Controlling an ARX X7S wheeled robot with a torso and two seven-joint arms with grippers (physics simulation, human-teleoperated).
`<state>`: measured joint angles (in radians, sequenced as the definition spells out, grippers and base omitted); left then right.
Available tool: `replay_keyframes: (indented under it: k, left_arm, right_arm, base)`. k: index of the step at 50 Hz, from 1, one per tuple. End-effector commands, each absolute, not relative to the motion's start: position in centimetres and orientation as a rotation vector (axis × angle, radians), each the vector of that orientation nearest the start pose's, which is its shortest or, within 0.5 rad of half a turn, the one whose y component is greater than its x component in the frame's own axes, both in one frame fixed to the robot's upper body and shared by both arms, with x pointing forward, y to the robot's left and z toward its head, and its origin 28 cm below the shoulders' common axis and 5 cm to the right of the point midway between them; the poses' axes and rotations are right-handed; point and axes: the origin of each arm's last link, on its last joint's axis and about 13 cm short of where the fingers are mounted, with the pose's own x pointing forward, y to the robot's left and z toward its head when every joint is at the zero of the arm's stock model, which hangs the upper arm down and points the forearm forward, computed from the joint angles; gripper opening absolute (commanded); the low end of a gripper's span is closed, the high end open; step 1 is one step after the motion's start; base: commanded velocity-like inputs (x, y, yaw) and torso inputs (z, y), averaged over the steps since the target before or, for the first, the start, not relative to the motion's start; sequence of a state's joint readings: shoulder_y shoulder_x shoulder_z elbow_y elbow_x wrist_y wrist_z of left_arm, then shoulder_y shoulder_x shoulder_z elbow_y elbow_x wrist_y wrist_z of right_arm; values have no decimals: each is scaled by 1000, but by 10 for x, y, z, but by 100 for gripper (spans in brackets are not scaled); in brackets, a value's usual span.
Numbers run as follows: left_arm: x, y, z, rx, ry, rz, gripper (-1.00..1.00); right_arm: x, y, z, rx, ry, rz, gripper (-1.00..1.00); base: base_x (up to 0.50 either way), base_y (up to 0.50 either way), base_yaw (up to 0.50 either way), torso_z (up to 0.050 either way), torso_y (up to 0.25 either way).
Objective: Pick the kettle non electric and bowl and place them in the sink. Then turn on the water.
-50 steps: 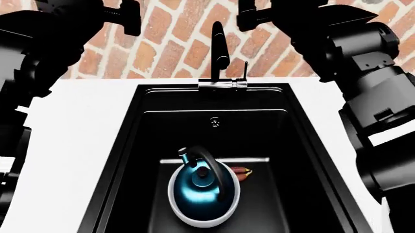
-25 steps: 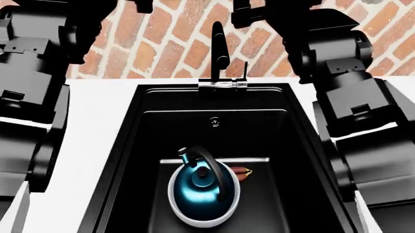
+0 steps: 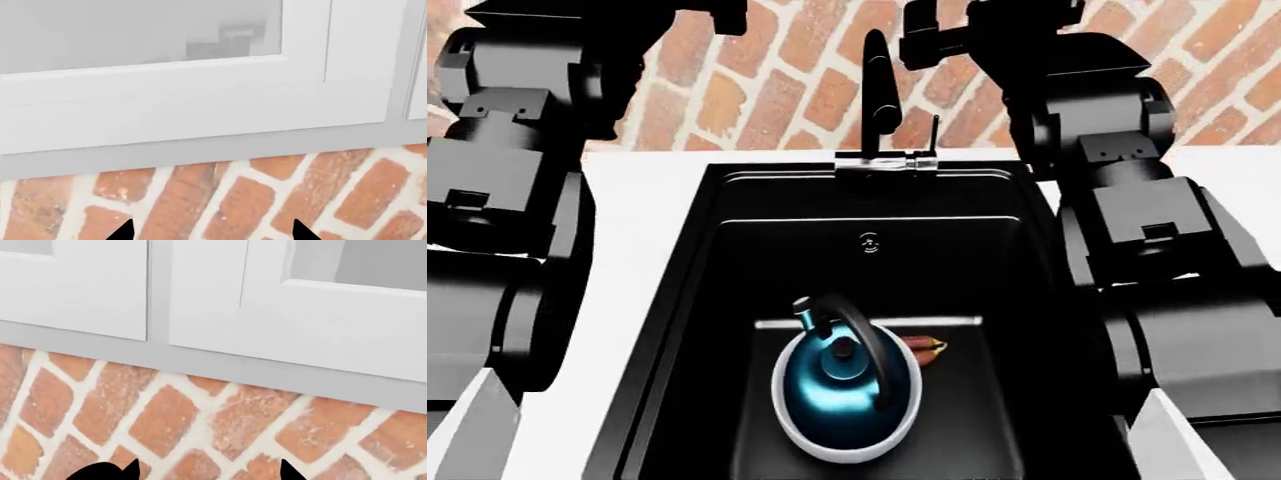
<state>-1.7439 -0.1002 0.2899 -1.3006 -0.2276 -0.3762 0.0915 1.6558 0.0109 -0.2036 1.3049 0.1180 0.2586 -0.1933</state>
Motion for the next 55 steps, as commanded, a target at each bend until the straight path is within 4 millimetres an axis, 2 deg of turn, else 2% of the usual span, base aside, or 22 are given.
replay_keyframes:
  k: [1, 55]
  left_arm:
    - [430, 241, 345, 55, -41, -40, 100]
    - [430, 238, 344, 39, -38, -47, 100]
  right_arm:
    - [438, -97, 315, -95, -69, 208, 100]
    - [438, -94, 311, -74, -52, 204, 100]
  base:
    - [0, 0, 0, 0, -125]
    - [0, 0, 0, 0, -122]
